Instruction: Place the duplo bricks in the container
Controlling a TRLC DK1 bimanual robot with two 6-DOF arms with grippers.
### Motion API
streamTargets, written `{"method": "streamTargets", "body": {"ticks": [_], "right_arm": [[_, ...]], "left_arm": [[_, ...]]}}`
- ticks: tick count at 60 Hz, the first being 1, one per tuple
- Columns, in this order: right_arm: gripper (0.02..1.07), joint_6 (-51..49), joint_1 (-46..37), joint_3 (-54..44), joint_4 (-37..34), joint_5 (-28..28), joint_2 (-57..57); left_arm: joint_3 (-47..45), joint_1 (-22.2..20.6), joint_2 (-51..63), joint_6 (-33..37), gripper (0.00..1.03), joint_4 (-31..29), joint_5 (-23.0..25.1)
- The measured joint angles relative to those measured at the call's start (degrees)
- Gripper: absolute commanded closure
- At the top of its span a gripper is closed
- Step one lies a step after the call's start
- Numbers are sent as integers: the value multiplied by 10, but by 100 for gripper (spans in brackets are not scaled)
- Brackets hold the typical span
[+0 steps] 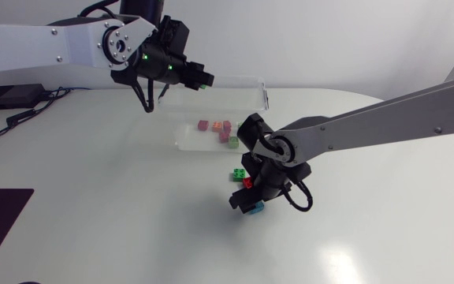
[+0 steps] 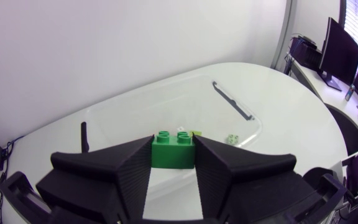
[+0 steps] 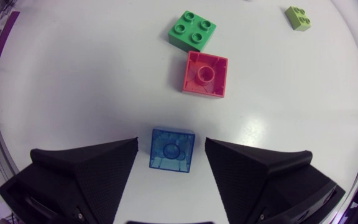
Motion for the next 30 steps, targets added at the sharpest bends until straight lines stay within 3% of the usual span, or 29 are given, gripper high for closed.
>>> {"method": "streamTargets", "body": {"ticks": [12,17,23,30], "right_arm": [[79,0,0,0,0,3,0],[84,0,3,-3,0,5,-1],[84,0,4,-12,-1,6,-12],[84,0,1,-21,-23,7,-41]], "left_arm": [[36,9,37,-18,91,20,-6],[47,9,55,-21,88,24,-16],[58,9,75,-23,65,25,-24],[68,9,95,-23,29,25,-31]]}}
